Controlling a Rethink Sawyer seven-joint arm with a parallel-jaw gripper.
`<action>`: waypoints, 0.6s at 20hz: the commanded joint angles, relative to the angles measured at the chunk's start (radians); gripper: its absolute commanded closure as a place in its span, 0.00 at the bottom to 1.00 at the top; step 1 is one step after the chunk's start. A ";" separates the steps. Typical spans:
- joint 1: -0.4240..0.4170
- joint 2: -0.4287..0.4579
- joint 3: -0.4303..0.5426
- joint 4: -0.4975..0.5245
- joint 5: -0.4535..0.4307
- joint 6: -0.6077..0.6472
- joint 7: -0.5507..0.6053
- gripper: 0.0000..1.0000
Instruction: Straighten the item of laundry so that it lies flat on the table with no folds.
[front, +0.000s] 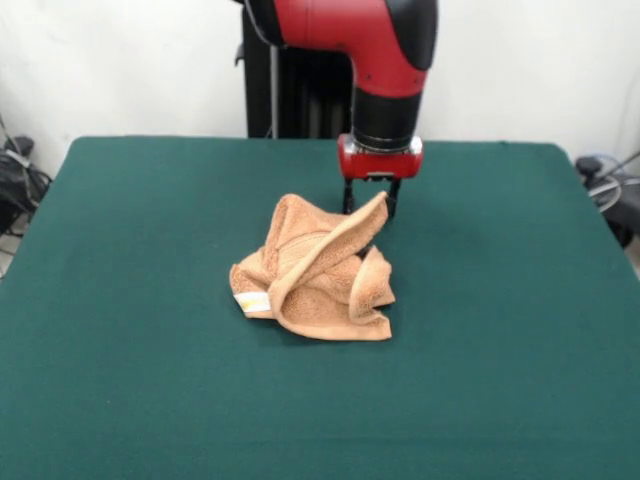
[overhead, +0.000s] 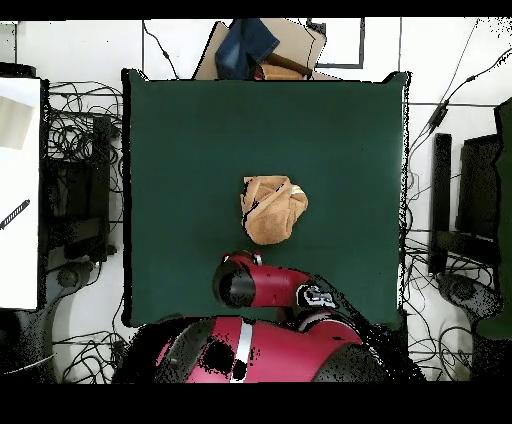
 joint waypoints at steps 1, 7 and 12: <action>0.021 0.102 0.033 -0.092 0.157 -0.137 0.318 0.00; 0.011 0.079 0.055 -0.053 0.215 -0.143 0.351 0.00; 0.078 -0.038 -0.006 -0.036 0.257 -0.017 0.299 0.00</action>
